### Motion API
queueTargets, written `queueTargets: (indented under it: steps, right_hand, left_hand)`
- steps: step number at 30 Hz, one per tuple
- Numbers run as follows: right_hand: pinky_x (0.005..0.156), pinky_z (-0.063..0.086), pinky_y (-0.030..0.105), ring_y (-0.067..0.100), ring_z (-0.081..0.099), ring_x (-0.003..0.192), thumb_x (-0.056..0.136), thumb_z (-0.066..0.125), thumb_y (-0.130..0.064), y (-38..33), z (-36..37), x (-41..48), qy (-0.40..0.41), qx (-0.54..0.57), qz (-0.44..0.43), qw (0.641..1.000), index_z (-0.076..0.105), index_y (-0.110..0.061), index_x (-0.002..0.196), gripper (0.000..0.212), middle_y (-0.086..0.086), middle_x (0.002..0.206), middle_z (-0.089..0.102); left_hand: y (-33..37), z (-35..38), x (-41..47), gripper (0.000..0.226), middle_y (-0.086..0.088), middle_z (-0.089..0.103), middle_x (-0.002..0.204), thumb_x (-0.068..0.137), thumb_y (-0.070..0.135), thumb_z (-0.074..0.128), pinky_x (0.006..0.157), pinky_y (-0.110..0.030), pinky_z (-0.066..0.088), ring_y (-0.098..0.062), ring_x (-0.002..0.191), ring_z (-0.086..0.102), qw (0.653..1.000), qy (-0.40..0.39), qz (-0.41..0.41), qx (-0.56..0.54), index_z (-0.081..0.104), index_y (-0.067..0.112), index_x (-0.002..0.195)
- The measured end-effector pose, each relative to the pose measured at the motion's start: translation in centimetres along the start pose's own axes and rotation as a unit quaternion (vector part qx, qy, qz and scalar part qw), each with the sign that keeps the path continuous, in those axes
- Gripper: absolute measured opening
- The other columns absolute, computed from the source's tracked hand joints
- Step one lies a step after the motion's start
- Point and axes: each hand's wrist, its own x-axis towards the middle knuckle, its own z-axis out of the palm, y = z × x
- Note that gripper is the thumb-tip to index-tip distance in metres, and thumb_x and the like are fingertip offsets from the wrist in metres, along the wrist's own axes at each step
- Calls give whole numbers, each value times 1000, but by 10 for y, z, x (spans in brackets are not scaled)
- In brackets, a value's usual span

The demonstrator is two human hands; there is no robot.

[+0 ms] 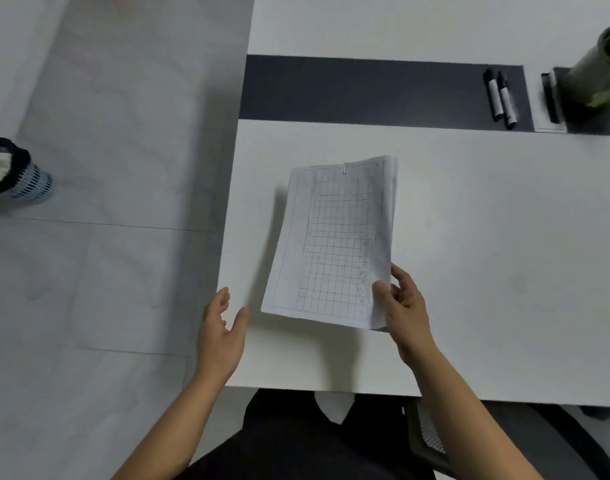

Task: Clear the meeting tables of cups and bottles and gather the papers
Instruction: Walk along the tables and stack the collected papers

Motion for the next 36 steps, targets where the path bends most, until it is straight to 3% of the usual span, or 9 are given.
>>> queueTargets:
  steps: [5, 8, 10, 12, 17, 22, 26, 29, 36]
  right_hand:
    - [83, 57, 37, 14, 67, 94, 96, 58, -25, 23, 57, 44, 19, -120, 8, 993, 53, -29, 138, 42, -4, 107, 69]
    - [62, 42, 19, 4, 59, 74, 93, 55, -18, 33, 70, 55, 49, -249, 2, 967, 58, -18, 135, 42, -4, 93, 66]
    - [53, 36, 16, 3, 58, 66, 90, 54, -16, 36, 73, 58, 63, -276, 6, 959, 59, -16, 132, 42, -4, 84, 66]
    - [55, 42, 22, 10, 62, 72, 85, 53, -26, 39, 74, 60, 64, -299, 5, 952, 59, -20, 131, 46, 2, 93, 68]
    - [89, 48, 35, 23, 55, 114, 90, 57, -35, 40, 71, 57, 64, -363, -2, 930, 50, -21, 139, 51, 5, 130, 49]
    - [83, 44, 31, 14, 48, 101, 90, 56, -34, 41, 67, 59, 24, -368, 1, 929, 49, -22, 138, 50, 5, 126, 51]
    - [97, 47, 36, 20, 54, 120, 96, 54, -35, 30, 59, 41, 29, -362, -11, 932, 40, -18, 149, 57, 9, 140, 49]
    - [102, 46, 34, 16, 55, 125, 99, 52, -37, 13, 44, 10, 61, -326, -51, 942, 39, -21, 150, 55, 4, 146, 45]
    - [99, 44, 24, -2, 53, 120, 100, 43, -50, 9, -18, -114, 224, -173, -115, 952, 48, -33, 143, 47, -23, 131, 51]
  left_hand:
    - [-31, -6, 38, 73, -3, 28, 159, 95, 31, 60, 119, -42, 27, -22, 146, 28, 992, -59, -55, 93, 23, 19, 156]
    - [-36, -3, 41, 74, -7, 20, 162, 97, 27, 59, 120, -40, 22, -24, 148, 22, 987, -77, -67, 121, 19, 14, 157]
    - [-35, -2, 43, 74, -7, 18, 162, 97, 26, 59, 121, -40, 21, -24, 148, 20, 987, -76, -69, 121, 18, 13, 157]
    - [-35, -4, 46, 74, -7, 17, 162, 97, 27, 59, 120, -40, 21, -24, 149, 19, 986, -85, -70, 128, 19, 14, 157]
    - [-36, -3, 49, 75, -6, 7, 163, 94, 35, 62, 119, -45, 20, -28, 149, 11, 974, -126, -68, 173, 22, 26, 156]
    - [-32, 5, 48, 73, -6, -10, 164, 91, 42, 64, 119, -49, 16, -30, 151, -3, 963, -157, -72, 209, 25, 40, 154]
    - [-22, -4, 44, 71, -6, 2, 166, 94, 41, 61, 121, -48, 17, -28, 152, 5, 973, -137, -74, 168, 26, 27, 155]
    - [3, -15, 33, 64, -4, 21, 163, 98, 33, 56, 119, -42, 23, -23, 149, 21, 983, -110, 3, 147, 28, 20, 154]
    - [69, -8, -5, 53, 10, 44, 148, 97, 30, 58, 109, -34, 36, -15, 134, 44, 969, -180, 149, 84, 41, 29, 147]
